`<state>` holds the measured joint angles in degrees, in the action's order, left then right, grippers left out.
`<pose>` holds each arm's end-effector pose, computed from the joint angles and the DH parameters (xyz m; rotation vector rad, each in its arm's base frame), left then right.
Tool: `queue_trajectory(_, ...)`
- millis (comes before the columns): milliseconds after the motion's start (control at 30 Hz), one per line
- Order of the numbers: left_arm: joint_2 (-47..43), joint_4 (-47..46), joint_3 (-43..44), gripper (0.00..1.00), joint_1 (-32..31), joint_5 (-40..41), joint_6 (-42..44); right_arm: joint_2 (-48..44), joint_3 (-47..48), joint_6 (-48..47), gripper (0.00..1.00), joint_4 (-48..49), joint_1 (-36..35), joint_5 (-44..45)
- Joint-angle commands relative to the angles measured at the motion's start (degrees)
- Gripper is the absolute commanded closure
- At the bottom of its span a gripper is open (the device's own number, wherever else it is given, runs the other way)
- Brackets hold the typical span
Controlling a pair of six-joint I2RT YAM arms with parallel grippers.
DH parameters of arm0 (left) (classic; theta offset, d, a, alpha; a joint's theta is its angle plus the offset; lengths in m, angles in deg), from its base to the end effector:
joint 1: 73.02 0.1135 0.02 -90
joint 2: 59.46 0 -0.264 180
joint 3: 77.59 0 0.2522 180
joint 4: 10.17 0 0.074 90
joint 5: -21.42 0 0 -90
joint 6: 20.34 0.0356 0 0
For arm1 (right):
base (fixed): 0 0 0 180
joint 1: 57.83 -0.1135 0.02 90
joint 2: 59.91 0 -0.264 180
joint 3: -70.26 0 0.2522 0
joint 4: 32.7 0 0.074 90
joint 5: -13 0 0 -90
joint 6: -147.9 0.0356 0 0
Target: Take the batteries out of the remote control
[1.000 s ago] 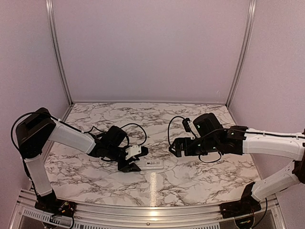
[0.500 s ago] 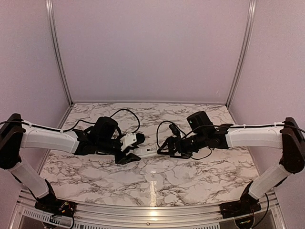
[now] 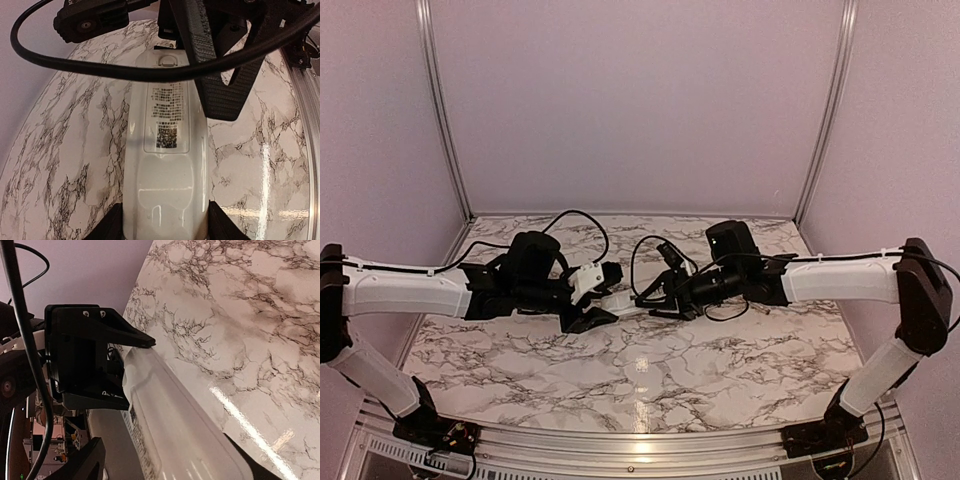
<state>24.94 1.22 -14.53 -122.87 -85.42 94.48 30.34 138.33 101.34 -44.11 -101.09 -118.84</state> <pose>0.1985 -0.2513 0.2260 1.4497 1.6126 -0.5681 0.2302 0.2492 0.2267 -0.4936 2.4270 1.5677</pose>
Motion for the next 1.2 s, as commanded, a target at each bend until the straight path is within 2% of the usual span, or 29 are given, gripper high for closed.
queue_trajectory(0,-2.24,1.27,2.16,0.62,-0.76,0.83,0.31,0.80,2.65,0.66,0.32,2.45,-0.05,-1.09)
queue_trajectory(133,-3.11,1.90,2.29,0.62,-1.59,1.63,1.10,0.71,2.46,1.18,0.39,3.03,-0.04,-0.88)
queue_trajectory(333,-4.02,2.28,2.29,0.62,-2.45,3.42,1.88,0.36,2.21,1.82,0.41,4.13,-0.03,-0.87)
queue_trajectory(400,-4.27,2.27,2.29,0.62,-2.62,3.63,1.95,0.36,2.26,1.91,0.47,4.49,-0.04,-1.04)
queue_trajectory(633,-4.46,3.44,2.89,0.60,-3.50,4.94,2.44,0.80,2.50,2.14,0.76,5.88,0.07,-2.83)
queue_trajectory(700,-4.72,3.96,3.36,0.52,-3.50,5.04,2.15,0.87,2.63,2.13,0.85,6.15,-0.03,-3.78)
queue_trajectory(733,-4.85,4.18,3.69,0.46,-3.50,5.40,1.60,0.88,2.73,2.03,0.87,6.24,-0.02,-4.23)
queue_trajectory(900,-7.38,4.88,4.56,0.02,-3.50,8.85,-1.50,0.56,4.43,0.76,0.91,5.27,-0.06,-4.81)
queue_trajectory(1067,-10.65,5.87,5.16,0.01,-3.46,14.42,-6.42,0.03,8.14,-2.08,0.91,2.89,0.00,-3.84)
queue_trajectory(1167,-11.01,7.55,6.92,0.01,-3.21,24.29,-13.58,-0.64,9.50,-3.98,0.91,1.72,-0.02,-2.87)
